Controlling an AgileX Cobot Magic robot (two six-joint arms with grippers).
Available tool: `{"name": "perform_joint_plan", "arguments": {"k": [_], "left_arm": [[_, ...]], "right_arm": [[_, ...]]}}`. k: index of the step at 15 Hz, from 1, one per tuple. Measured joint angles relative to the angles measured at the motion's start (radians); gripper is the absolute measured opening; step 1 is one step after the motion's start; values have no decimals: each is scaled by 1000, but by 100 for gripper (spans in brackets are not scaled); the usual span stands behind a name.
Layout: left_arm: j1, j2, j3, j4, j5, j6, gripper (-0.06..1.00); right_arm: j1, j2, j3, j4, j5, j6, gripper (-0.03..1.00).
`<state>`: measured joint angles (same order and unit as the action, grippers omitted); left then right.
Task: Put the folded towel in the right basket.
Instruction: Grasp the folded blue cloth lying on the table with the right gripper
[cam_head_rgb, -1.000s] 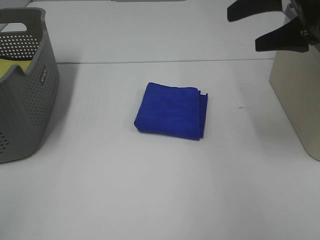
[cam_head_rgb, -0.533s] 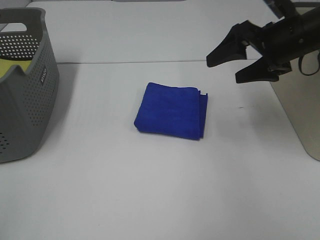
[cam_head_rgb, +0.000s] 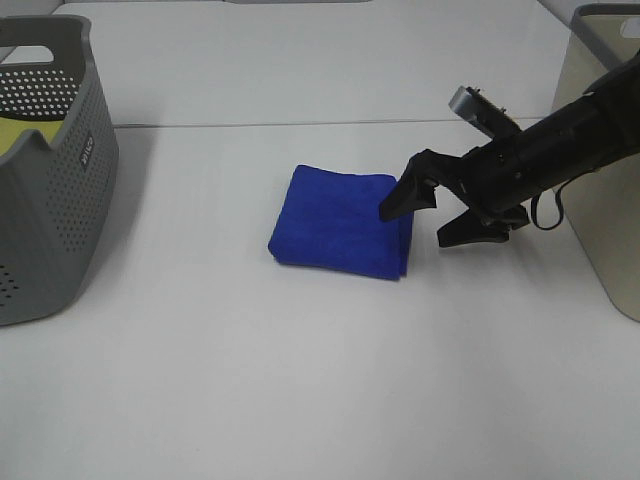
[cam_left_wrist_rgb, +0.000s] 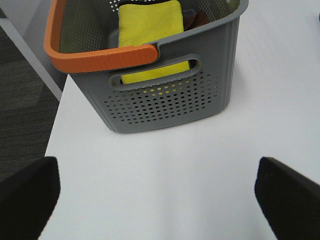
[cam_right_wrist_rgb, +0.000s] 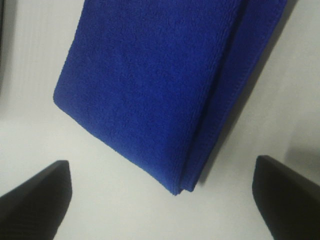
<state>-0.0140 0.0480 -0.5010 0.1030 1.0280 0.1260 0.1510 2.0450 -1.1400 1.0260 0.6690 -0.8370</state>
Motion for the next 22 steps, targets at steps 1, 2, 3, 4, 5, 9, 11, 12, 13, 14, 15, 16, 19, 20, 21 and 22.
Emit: {"name": "perform_joint_plan", "arguments": {"k": [1,2,3,4,5,9,11,12,13,14,15,16,19,20,21,22], "left_arm": [[0,0,0,0,-1,0,99],[0,0,0,0,0,0,99],[0,0,0,0,0,0,99],[0,0,0,0,0,0,99],[0,0,0,0,0,0,99],[0,0,0,0,-1,0,99],[0,0,0,0,-1,0,99],[0,0,0,0,-1,0,99],[0,0,0,0,-1,0,99],[0,0,0,0,-1,0,99],[0,0,0,0,-1,0,99],[0,0,0,0,-1,0,99],[0,0,0,0,-1,0,99],[0,0,0,0,-1,0,99],[0,0,0,0,-1,0,99],[0,0,0,0,-1,0,99]], "right_arm": [[0,20,0,20,0,-15,94],[0,39,0,29,-3,-18,94],[0,56,0,37,-20,-22,94],[0,71,-1,49,-27,-23,94],[0,76,-5,56,-27,-23,93],[4,110,-17,102,-18,-24,93],[44,125,-29,123,-27,-22,92],[79,135,-47,123,-38,-17,92],[125,152,-77,123,-49,-5,92],[170,173,-116,123,-50,20,92],[211,199,-162,119,-52,60,92],[251,226,-213,107,-54,102,92],[352,294,-369,-18,-75,286,92],[373,313,-404,-75,-81,357,90],[384,325,-427,-120,-86,427,88],[385,332,-436,-144,-93,491,83]]}}
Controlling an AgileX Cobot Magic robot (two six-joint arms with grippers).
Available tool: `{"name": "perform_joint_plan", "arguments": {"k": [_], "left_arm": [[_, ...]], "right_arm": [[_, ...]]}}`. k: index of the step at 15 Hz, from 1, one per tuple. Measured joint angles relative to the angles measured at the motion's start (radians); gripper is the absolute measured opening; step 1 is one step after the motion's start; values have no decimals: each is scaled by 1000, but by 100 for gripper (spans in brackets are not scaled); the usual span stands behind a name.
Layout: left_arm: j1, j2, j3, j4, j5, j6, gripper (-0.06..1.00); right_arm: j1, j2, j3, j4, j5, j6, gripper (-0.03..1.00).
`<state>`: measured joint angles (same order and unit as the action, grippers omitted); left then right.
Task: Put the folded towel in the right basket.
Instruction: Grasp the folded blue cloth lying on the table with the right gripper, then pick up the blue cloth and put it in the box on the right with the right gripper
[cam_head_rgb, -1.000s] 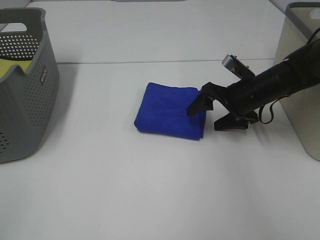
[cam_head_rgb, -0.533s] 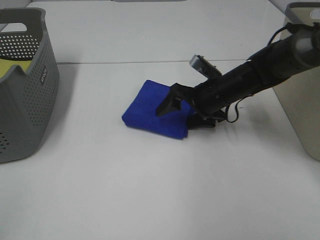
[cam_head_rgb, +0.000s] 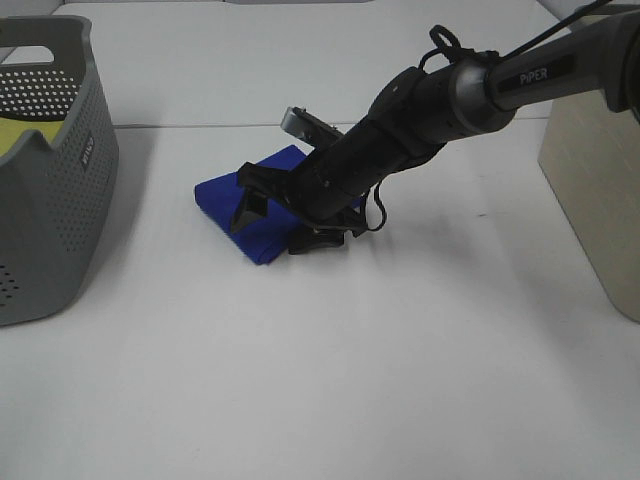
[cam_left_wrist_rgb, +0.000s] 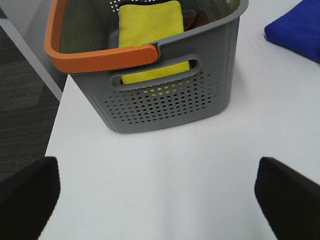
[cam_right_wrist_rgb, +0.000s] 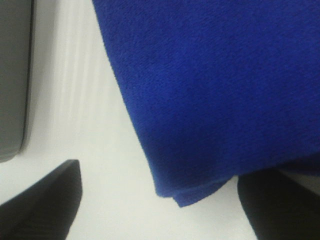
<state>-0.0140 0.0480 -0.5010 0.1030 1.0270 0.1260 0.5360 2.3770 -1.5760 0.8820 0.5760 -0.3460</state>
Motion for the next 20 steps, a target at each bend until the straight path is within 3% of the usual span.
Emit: {"name": "perform_joint_plan", "arguments": {"k": [5,9,15,20], "left_arm": [[0,0,0,0,0,0,99],[0,0,0,0,0,0,99],[0,0,0,0,0,0,99],[0,0,0,0,0,0,99]], "right_arm": [[-2,13,-6,-88,-28,129,47],[-2,22,-6,-94,-37,131,7],[-2,6,-6,-108,-33,131,4],[-2,-160,21,-293,14,128,4]]}}
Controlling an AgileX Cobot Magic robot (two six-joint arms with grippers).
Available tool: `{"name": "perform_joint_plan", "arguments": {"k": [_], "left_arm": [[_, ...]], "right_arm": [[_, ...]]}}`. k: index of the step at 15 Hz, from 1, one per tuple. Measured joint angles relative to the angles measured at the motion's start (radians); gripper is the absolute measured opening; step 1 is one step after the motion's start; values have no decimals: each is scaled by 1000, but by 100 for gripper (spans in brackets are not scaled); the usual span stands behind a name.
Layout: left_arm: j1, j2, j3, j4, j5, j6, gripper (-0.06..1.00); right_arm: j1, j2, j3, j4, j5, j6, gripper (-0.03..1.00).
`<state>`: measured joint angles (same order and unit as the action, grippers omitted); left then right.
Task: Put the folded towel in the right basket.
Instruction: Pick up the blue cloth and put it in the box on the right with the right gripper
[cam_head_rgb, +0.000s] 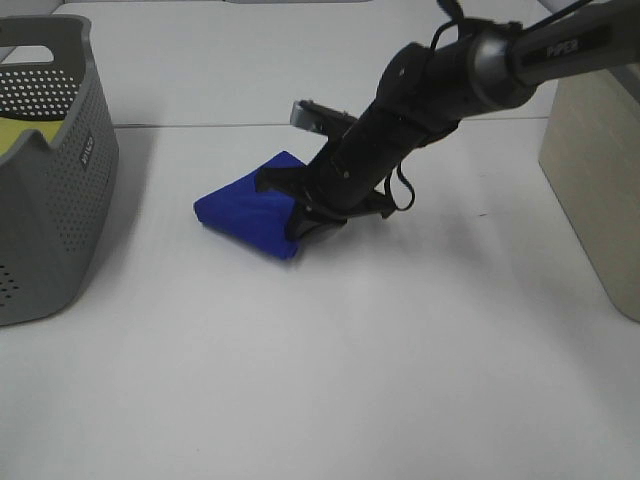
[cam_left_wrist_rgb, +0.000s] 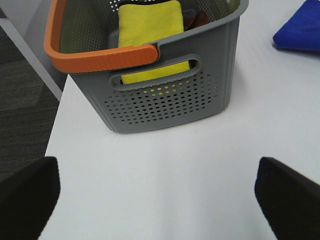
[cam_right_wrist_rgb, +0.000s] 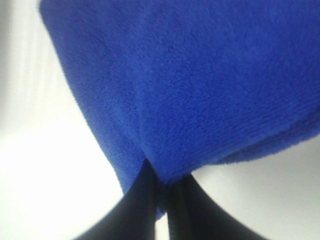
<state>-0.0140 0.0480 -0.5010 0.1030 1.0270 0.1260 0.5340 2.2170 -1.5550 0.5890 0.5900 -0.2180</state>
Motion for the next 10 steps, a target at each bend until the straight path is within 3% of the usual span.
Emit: {"name": "perform_joint_plan", "arguments": {"k": [6,8,10], "left_arm": [[0,0,0,0,0,0,99],[0,0,0,0,0,0,99],[0,0,0,0,0,0,99]], "right_arm": [[-12,-406,0,-165,4,0,4],[-40,-496,0,-177,6,0,4],[-134,-629,0,-180,9,0,4]]}}
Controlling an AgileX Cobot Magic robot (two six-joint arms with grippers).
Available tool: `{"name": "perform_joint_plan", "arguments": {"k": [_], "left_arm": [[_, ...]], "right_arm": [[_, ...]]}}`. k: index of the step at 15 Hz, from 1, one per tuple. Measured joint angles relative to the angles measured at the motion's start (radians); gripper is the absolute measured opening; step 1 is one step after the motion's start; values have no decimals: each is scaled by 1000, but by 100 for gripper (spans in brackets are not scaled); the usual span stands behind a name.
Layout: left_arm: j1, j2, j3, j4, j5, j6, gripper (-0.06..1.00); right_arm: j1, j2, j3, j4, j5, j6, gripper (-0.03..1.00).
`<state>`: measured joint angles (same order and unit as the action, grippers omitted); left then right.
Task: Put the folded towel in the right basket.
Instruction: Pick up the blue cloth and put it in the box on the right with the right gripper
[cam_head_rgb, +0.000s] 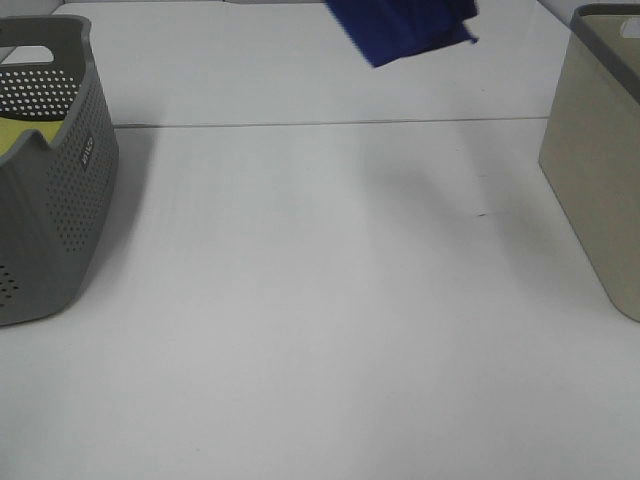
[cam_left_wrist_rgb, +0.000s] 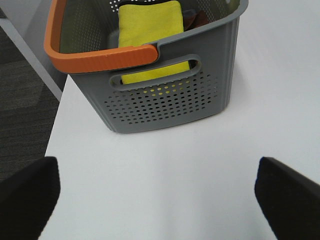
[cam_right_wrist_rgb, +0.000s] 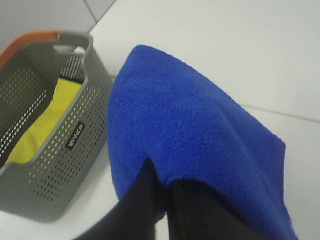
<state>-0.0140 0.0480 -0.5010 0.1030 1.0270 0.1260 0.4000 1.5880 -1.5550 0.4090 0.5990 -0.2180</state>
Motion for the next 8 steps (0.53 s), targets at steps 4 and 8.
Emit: {"name": "perform_joint_plan", "arguments": {"k": [4,8], "left_arm": [[0,0,0,0,0,0,99],[0,0,0,0,0,0,99]], "right_arm": [[-232,-128,0,-2,2,24,4],[-490,-148,0,-19,5,48,4]]}}
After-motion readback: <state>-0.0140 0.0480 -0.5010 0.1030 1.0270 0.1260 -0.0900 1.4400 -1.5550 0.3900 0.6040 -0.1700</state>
